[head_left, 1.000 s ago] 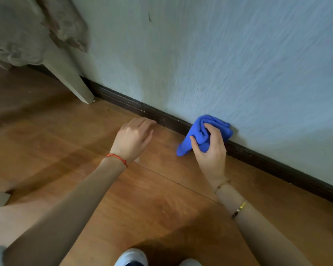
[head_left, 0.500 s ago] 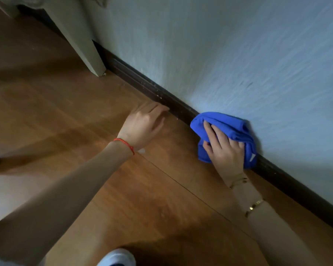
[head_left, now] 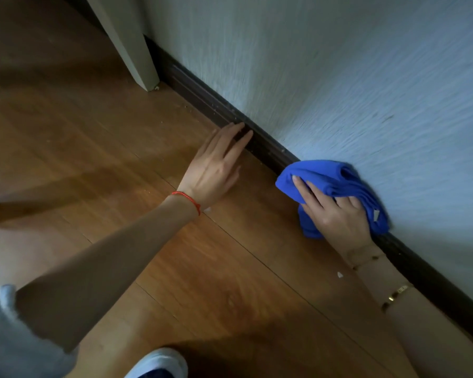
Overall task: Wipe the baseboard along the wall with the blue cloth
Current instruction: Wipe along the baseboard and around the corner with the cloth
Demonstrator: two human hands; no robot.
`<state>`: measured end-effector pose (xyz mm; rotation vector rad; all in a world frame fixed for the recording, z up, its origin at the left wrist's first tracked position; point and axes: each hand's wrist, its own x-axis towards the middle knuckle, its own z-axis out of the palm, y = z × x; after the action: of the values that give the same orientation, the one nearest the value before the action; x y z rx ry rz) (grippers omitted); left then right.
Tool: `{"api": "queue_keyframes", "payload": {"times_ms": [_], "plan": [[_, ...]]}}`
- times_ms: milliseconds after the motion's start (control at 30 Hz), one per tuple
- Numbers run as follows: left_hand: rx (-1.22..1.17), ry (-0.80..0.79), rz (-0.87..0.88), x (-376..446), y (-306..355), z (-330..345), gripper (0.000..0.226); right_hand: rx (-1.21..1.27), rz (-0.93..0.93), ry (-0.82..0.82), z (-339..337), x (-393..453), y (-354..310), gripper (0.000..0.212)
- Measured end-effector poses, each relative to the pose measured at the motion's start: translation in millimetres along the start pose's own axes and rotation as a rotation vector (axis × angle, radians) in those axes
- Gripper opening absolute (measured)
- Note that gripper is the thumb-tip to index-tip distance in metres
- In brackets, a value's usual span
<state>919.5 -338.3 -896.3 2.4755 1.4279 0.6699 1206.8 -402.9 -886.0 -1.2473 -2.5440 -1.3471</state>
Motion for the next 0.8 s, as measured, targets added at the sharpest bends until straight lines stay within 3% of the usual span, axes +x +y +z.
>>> {"api": "queue_keyframes", "payload": {"times_ms": [133, 267, 433, 667, 800], "plan": [[-0.013, 0.002, -0.022, -1.6, 5.0, 2.5, 0.071, 0.027, -0.043, -0.134, -3.8, -39.6, 12.6, 0.071], [-0.002, 0.015, -0.060, -1.5, 4.5, 2.4, 0.073, 0.046, -0.063, -0.027, -6.3, -15.6, 10.1, 0.051], [0.011, -0.032, -0.069, -2.4, 0.0, 3.4, 0.081, 0.072, -0.028, 0.003, 2.4, 29.5, -7.5, 0.047], [0.008, -0.040, -0.076, -0.8, -3.9, -1.3, 0.083, 0.041, -0.019, -0.067, -14.1, -26.7, 10.4, 0.050], [-0.001, -0.053, -0.085, 0.8, -1.3, 0.3, 0.085, 0.019, 0.016, 0.001, -6.1, 19.8, -6.0, 0.046]]}}
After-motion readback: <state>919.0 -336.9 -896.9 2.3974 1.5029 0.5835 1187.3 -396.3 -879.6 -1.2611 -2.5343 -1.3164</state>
